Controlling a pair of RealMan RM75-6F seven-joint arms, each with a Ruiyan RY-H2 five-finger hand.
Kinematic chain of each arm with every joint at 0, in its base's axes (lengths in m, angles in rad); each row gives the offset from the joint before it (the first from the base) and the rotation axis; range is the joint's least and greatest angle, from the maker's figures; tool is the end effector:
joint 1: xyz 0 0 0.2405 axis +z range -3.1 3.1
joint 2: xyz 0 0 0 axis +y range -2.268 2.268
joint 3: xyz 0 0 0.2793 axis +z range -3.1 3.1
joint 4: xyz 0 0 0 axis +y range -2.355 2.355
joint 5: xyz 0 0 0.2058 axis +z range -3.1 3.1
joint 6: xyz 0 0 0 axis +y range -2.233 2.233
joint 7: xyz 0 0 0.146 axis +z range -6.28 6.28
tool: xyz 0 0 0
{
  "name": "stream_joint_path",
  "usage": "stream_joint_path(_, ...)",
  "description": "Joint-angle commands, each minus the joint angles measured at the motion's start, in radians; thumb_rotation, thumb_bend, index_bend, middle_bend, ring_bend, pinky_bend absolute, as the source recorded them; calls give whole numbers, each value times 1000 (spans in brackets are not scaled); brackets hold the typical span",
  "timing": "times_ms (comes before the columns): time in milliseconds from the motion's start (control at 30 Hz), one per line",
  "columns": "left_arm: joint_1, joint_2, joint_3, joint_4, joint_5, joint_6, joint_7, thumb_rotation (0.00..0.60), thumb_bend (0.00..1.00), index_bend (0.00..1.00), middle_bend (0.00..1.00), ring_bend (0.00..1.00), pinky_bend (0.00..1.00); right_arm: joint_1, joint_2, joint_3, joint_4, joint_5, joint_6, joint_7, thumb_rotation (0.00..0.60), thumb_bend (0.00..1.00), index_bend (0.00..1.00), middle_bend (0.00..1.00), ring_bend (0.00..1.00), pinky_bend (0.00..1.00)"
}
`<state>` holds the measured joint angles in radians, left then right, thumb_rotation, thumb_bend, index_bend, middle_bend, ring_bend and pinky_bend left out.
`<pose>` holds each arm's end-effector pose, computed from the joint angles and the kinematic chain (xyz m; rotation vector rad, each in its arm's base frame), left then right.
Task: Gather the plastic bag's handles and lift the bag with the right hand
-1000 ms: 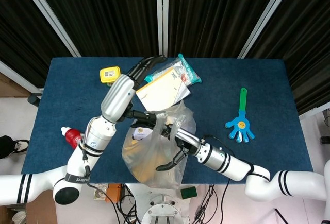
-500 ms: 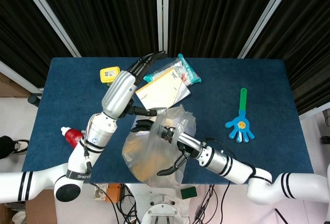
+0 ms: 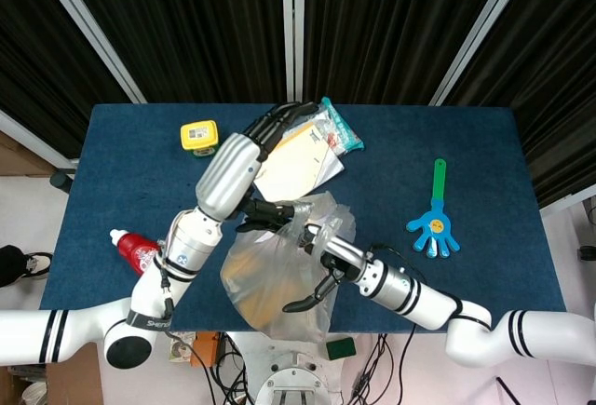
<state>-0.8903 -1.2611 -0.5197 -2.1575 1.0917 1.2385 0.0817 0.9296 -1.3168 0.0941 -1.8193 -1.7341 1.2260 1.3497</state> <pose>0.0333 0.3222 0.1534 -1.6212 -1.1005 -1.9440 -0.0207 -0.2914 0.0688 -1.3446 1.6749 -1.5048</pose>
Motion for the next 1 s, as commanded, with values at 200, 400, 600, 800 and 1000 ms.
stream_joint_path(200,-1,1,18,-14,11,-10,2,600,20,51,120,73,185,-2,8,9,0,-2,11,4,600,87,43,102,0,60)
stream_joint_path(400,-22,-5,9,-25,5,-10,29,600,15,51,120,74,183,-6,0,5,7,2,9,-7,600,87,43,102,0,61)
stream_joint_path(600,-48,2,-11,-30,-33,-15,68,600,14,51,120,73,183,1,-14,4,15,5,-4,2,600,86,43,102,0,61)
stream_joint_path(800,-97,36,-46,-33,-119,-45,139,600,15,53,120,73,183,7,-21,9,13,4,-9,3,600,86,43,102,0,61)
stream_joint_path(1000,-161,131,-80,-55,-311,-131,215,600,18,55,120,73,180,11,-22,12,9,8,-14,7,600,86,43,103,0,61)
